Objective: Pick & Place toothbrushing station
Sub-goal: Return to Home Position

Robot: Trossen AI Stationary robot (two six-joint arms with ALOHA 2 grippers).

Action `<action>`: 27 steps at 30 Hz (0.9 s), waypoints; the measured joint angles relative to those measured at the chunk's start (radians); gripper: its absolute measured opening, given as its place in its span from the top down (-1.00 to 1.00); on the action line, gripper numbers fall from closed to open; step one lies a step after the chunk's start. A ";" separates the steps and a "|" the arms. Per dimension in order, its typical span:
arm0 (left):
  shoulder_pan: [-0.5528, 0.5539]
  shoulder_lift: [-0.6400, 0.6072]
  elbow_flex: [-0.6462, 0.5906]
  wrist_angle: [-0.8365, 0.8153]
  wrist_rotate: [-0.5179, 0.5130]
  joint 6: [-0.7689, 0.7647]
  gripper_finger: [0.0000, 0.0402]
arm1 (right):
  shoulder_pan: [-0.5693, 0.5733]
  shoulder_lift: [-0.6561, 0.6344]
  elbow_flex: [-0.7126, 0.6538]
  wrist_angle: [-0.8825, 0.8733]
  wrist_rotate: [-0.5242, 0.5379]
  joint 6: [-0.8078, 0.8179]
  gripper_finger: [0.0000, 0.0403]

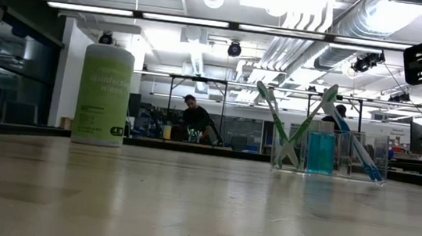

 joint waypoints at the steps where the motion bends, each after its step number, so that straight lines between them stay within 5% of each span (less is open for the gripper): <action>1: -0.002 0.000 0.000 0.000 0.000 0.001 0.12 | 0.000 0.000 0.000 -0.002 0.000 0.000 0.30; 27: -0.005 0.000 0.000 0.008 0.022 -0.015 0.12 | 0.000 0.002 -0.002 -0.011 -0.004 0.164 0.30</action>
